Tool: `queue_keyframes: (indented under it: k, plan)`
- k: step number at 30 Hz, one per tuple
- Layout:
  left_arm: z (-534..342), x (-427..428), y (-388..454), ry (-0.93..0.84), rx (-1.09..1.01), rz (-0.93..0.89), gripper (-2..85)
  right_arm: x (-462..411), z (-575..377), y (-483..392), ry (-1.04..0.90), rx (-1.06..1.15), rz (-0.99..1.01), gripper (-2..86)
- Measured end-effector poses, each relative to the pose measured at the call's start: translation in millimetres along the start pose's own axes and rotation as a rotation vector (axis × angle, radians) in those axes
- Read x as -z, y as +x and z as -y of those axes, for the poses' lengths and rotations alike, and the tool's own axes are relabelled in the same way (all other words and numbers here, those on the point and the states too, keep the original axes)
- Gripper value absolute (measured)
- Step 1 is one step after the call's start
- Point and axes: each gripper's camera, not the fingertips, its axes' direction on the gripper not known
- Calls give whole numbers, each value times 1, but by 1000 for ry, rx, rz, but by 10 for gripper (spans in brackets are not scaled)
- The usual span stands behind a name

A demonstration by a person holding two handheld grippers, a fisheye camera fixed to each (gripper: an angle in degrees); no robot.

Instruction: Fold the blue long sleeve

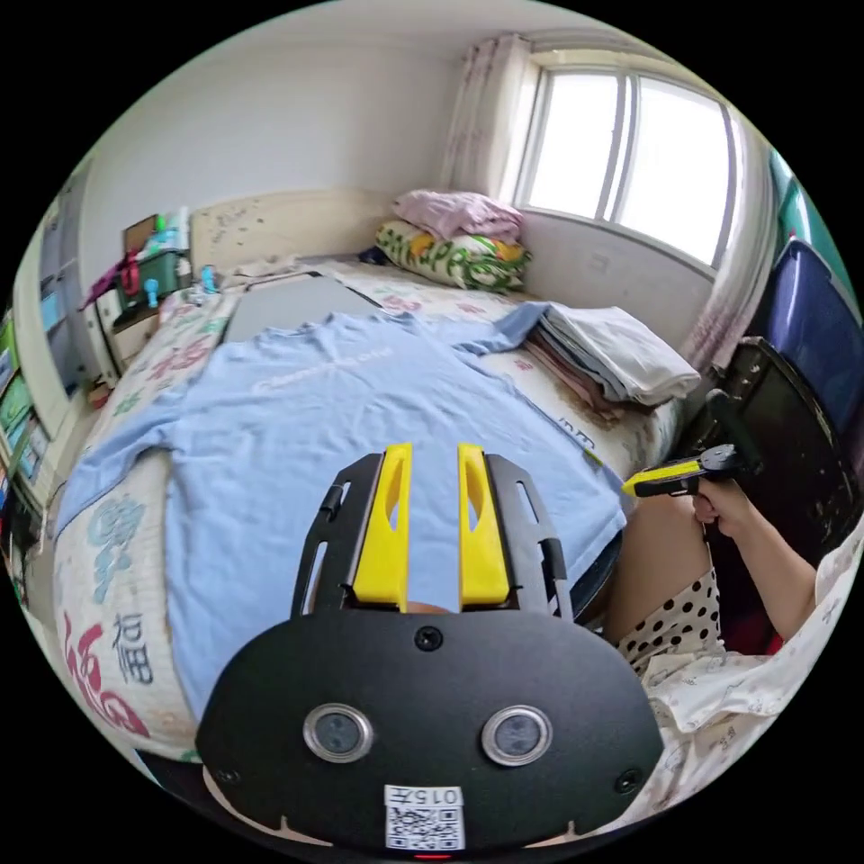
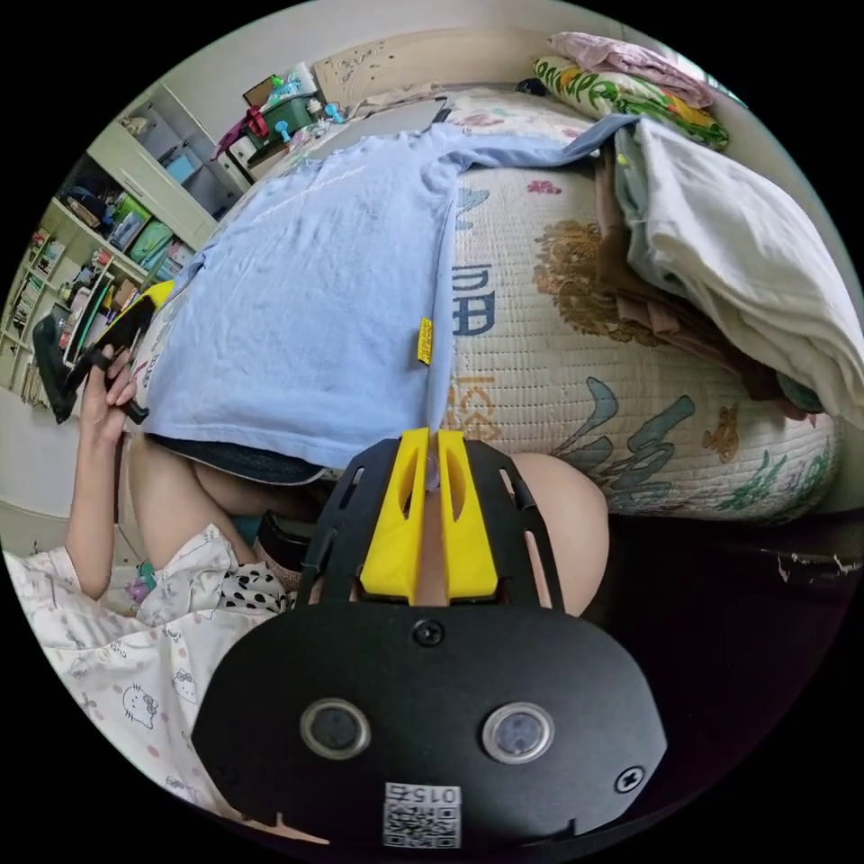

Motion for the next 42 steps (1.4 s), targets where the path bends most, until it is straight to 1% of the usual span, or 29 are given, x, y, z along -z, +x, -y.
queue_keyframes:
  k: [2, 3, 6, 8, 12, 14, 16, 17, 21, 24, 26, 29, 31, 33, 34, 35, 37, 39, 40, 41, 42]
  plan:
    - [47, -50, 18, -60, -34, -64, 97, 29, 1, 2, 90, 12, -27, 20]
    - [58, -62, 22, -68, -43, -74, 100, 38, 3, 5, 114, 12, -38, 21]
    - [112, -116, 45, -92, -99, -98, 106, 94, 26, 29, 293, -23, -54, 33]
    - [157, -163, 64, -116, -157, -97, 107, 140, 57, 66, 473, -63, 37, 48]
    - [223, -237, 86, -151, -201, -103, 107, 178, 129, 147, 614, -216, 205, 98]
    - [262, -289, 99, -191, -229, -104, 108, 181, 185, 202, 615, -334, 299, 112]
    - [286, -324, 110, -210, -268, -75, 111, 177, 225, 238, 583, -426, 319, 115]
    - [300, -346, 115, -211, -296, -83, 116, 174, 248, 256, 568, -497, 292, 116]
    - [328, -402, 124, -225, -347, -102, 128, 156, 303, 295, 490, -620, 181, 131]
    - [336, -447, 129, -288, -374, -106, 130, 133, 340, 315, 381, -660, 92, 138]
    - [335, -479, 131, -386, -377, -107, 125, 112, 363, 323, 308, -671, 57, 142]
    - [329, -499, 130, -431, -375, -88, 119, 89, 384, 332, 249, -723, 29, 138]
    - [322, -504, 130, -432, -386, -75, 118, 80, 391, 335, 248, -736, 31, 134]
    - [315, -510, 124, -435, -382, -80, 117, 69, 393, 338, 238, -769, 21, 121]
    - [311, -513, 118, -438, -369, -93, 116, 63, 394, 338, 219, -783, -17, 104]
    - [307, -517, 109, -440, -348, -103, 115, 58, 394, 336, 209, -769, -42, 84]
    - [299, -521, 96, -444, -323, -117, 111, 52, 392, 330, 213, -742, -52, 72]
    - [290, -524, 85, -442, -310, -123, 104, 51, 388, 320, 246, -715, -63, 56]
    - [283, -522, 77, -427, -302, -127, 98, 55, 383, 308, 298, -686, -74, 51]
    - [275, -514, 67, -387, -304, -173, 89, 62, 378, 290, 382, -621, -64, 47]
    - [271, -506, 59, -355, -293, -207, 88, 66, 373, 278, 423, -590, -55, 45]
